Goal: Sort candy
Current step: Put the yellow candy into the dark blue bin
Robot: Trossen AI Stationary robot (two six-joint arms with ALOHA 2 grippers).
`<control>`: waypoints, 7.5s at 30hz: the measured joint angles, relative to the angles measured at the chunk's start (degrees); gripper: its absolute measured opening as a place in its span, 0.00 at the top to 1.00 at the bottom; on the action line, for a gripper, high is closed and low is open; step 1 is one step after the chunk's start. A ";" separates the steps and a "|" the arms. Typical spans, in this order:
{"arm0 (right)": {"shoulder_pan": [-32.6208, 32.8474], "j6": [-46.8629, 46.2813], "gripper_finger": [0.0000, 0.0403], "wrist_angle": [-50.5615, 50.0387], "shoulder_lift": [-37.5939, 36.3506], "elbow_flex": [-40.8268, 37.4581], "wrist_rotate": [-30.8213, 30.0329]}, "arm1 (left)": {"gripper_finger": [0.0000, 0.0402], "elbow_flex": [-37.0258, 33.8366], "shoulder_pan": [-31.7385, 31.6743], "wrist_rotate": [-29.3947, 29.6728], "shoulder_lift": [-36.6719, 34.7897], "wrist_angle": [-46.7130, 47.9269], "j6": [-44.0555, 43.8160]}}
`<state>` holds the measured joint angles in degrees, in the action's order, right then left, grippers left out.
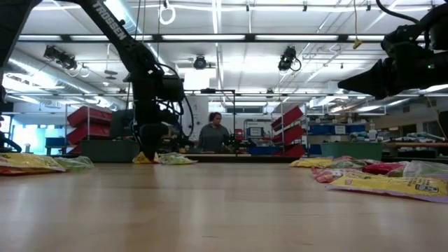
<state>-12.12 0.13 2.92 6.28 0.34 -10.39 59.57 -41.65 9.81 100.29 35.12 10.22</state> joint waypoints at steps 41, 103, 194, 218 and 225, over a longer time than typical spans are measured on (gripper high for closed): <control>0.01 0.01 1.00 0.00 -0.02 0.02 -0.01 | 1.00 11.89 -5.60 7.15 -14.79 25.27 6.44; -0.02 -0.01 1.00 0.00 -0.01 0.00 -0.01 | 0.76 9.41 -9.03 8.98 -3.05 17.66 20.76; -0.02 0.02 1.00 0.00 0.00 0.00 0.01 | 0.91 7.59 6.40 -2.88 7.65 -1.79 4.36; -0.01 0.00 1.00 0.00 -0.02 0.00 0.00 | 1.00 17.03 5.00 -36.52 5.35 3.43 -0.42; -0.01 0.00 1.00 0.00 0.00 0.00 0.00 | 1.00 17.03 1.93 -51.20 5.33 -0.50 -4.25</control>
<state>-12.14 0.12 2.92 6.28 0.34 -10.38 76.60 -39.72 -41.38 105.62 34.63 5.97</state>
